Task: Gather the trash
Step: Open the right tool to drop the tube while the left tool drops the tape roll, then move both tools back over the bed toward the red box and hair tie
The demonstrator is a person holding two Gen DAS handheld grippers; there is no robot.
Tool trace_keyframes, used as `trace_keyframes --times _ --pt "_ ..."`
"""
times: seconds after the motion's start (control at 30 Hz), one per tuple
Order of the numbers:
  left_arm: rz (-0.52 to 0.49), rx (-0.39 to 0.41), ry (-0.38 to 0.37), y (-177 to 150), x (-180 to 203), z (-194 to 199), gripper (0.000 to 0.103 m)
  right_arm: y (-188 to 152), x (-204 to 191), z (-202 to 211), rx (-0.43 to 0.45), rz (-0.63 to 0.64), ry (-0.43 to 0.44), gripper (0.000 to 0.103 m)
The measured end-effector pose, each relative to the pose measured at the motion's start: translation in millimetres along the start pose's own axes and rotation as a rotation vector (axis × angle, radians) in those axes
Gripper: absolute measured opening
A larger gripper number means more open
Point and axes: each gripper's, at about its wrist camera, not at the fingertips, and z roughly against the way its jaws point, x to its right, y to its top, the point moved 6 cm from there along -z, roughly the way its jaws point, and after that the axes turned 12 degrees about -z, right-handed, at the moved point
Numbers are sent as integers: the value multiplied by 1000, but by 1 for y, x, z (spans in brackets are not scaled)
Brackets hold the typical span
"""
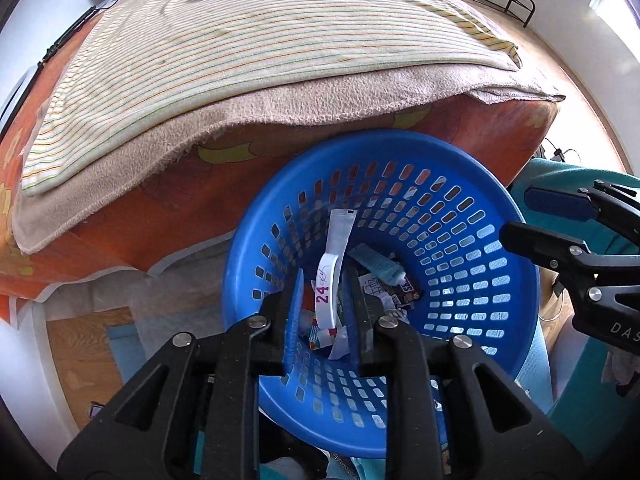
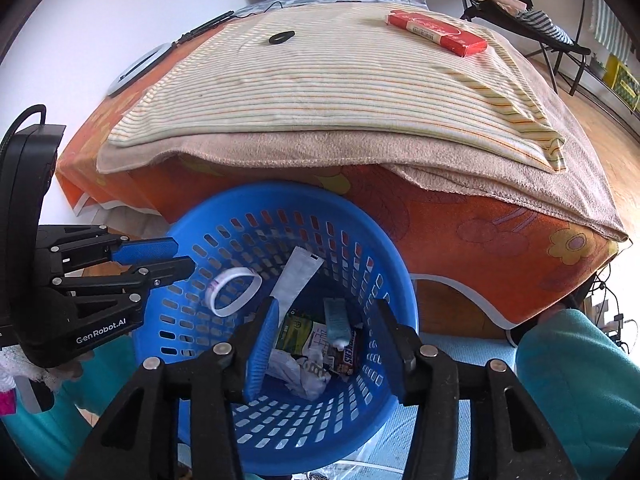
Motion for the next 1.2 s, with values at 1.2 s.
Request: trace_keyframes --times 1.2 --pt "69 57 29 43 -25 24 78 65 12 29 118 21 -61 99"
